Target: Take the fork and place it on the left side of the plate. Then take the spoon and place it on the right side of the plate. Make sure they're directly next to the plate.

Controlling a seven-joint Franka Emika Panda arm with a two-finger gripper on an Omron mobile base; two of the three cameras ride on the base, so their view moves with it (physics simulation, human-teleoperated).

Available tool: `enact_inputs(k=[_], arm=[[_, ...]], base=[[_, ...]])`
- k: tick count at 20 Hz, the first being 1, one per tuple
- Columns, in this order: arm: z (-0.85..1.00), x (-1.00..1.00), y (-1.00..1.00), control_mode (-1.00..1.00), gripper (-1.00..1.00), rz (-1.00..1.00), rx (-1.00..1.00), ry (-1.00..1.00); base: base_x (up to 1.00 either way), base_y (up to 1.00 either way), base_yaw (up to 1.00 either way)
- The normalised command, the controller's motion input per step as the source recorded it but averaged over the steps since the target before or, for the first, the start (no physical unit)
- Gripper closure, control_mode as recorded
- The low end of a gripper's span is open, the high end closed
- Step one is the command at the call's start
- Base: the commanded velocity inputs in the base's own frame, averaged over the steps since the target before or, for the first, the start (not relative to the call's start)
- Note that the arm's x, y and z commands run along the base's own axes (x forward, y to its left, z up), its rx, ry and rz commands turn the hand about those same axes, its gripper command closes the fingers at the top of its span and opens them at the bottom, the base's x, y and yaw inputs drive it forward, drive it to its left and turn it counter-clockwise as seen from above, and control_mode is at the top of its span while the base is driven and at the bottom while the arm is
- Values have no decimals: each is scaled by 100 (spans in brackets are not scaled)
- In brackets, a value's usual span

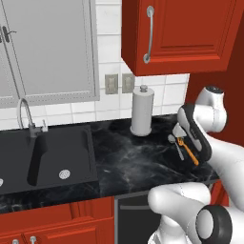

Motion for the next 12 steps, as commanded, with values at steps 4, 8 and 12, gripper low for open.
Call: enact_inputs(k=[4,8,12], arm=[[-42,7,-25,-100,-100,-2,0,9],[-47,25,-10,-100,-100,-7,-2,12],[-27,26,-24,-100,-100,-8,0,11]], base=[[0,0,0],[0,0,0],[0,0,0]])
